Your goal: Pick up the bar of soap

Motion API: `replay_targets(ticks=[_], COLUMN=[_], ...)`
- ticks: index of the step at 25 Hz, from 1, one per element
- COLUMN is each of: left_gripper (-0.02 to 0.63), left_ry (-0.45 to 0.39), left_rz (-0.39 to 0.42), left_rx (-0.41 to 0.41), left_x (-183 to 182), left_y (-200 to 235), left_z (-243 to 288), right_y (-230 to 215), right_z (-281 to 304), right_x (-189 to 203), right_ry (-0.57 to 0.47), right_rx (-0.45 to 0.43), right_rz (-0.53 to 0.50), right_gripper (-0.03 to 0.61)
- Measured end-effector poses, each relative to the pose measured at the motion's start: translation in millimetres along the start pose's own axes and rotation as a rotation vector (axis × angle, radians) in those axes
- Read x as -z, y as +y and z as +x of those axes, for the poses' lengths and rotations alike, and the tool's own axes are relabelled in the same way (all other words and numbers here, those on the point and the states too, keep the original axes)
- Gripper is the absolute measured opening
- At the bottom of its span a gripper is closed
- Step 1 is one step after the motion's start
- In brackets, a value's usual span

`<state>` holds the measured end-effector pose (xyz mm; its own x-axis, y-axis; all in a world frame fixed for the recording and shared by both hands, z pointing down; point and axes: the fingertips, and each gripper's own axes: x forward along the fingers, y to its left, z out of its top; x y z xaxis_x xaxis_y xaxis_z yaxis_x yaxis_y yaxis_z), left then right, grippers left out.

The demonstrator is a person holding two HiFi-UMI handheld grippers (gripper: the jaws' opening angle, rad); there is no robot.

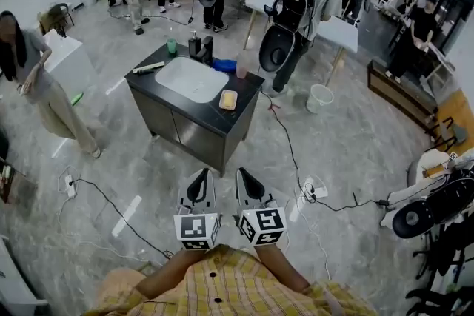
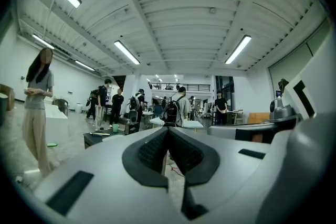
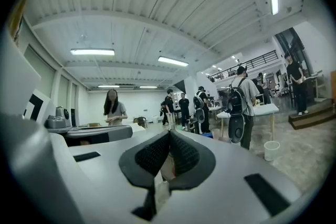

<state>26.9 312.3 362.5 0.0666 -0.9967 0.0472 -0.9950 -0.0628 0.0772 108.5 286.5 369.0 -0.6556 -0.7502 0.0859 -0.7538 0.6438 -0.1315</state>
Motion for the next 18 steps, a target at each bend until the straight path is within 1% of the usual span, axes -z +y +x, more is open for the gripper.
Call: replay_targets(ticks=[3, 8, 13, 18], left_gripper=[0.011, 0.011, 0.011, 0.011], left_ry=[0.001, -0.004, -0.008, 0.002], left_rz=[0.001, -0.004, -0.028, -0.063], left_rx=[0.004, 0.004, 0.002, 0.029], left_x=[2.2, 4.3, 5.4, 17.3], left_y=[10.4, 37.8, 68.2, 85.0], left_z=[-1.6, -5.5, -17.0, -17.7], right_y=[7.4, 24.7, 46.2, 68.0], right_z=[5.1, 21.1, 32.4, 38.6], right_x=[1.6, 6.5, 7.5, 24.3], right_ry=[-0.005, -0.006, -0.002, 0.024], right_rx=[0.004, -0.006, 0.030, 0.034], right_rz=[0.005, 0.043, 0.014, -0.018], right_gripper=[0.019, 0.018, 0.019, 0.018])
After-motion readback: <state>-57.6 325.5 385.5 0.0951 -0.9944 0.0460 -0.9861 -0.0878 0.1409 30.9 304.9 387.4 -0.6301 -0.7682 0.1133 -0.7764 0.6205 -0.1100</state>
